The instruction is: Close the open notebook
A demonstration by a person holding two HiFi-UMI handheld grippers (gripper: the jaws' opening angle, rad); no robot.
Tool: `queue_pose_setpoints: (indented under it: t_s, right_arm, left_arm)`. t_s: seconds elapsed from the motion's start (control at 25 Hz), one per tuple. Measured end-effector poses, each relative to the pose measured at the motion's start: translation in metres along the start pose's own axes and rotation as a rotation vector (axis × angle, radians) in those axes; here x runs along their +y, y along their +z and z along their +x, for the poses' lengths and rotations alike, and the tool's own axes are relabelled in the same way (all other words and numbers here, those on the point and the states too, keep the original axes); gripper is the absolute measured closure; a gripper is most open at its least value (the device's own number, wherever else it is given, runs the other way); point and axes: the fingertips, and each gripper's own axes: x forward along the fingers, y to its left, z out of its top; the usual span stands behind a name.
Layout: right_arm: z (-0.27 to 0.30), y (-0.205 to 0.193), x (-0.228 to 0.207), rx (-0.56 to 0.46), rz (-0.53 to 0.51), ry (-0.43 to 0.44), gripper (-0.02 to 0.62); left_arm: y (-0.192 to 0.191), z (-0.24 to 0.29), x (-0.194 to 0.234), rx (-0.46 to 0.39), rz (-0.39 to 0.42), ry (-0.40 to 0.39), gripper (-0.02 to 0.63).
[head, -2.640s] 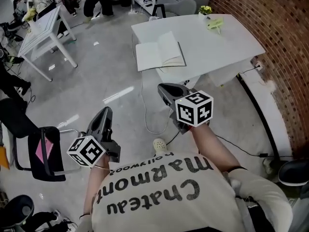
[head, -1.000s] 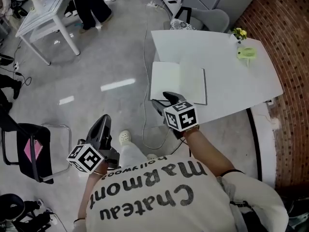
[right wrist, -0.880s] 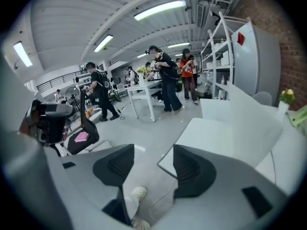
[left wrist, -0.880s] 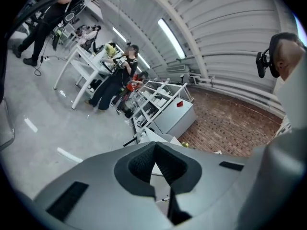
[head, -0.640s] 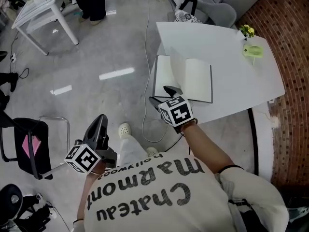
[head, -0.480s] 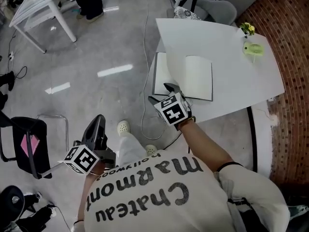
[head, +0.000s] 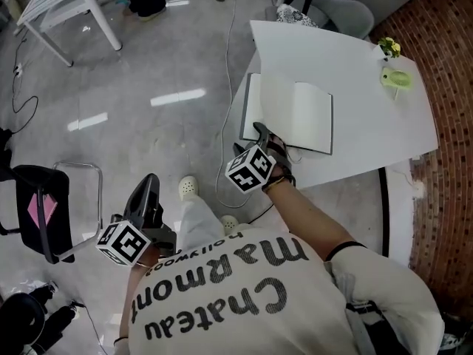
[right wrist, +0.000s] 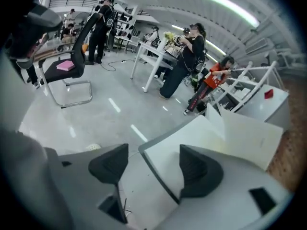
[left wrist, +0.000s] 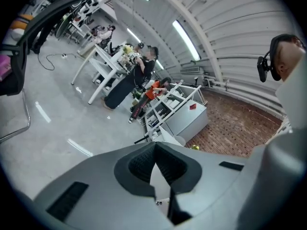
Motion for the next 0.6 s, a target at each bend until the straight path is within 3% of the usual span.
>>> queue_pose_setpoints:
  t_s: [0.24,0.44,0.6]
  right_arm:
    - [0.009,-0.007,0.003,0.029,-0.108,-0.093,0.252]
    - [0.011,-0.009,-0.002,0.05,-0.219,-0.196,0.28]
    - [0.007,-0.008,-0.011,0.064,-0.228,-0.254,0.331]
  left_arm:
    - [0.003,-0.006,0.008,-0.014,-0.019,0.011,0.604]
    - [0.005,-0.006,0.013,-0.015,-0.021,0.014,0.606]
    - [0.006,-0.005,0.011,-0.005,-0.025,0.006,0.604]
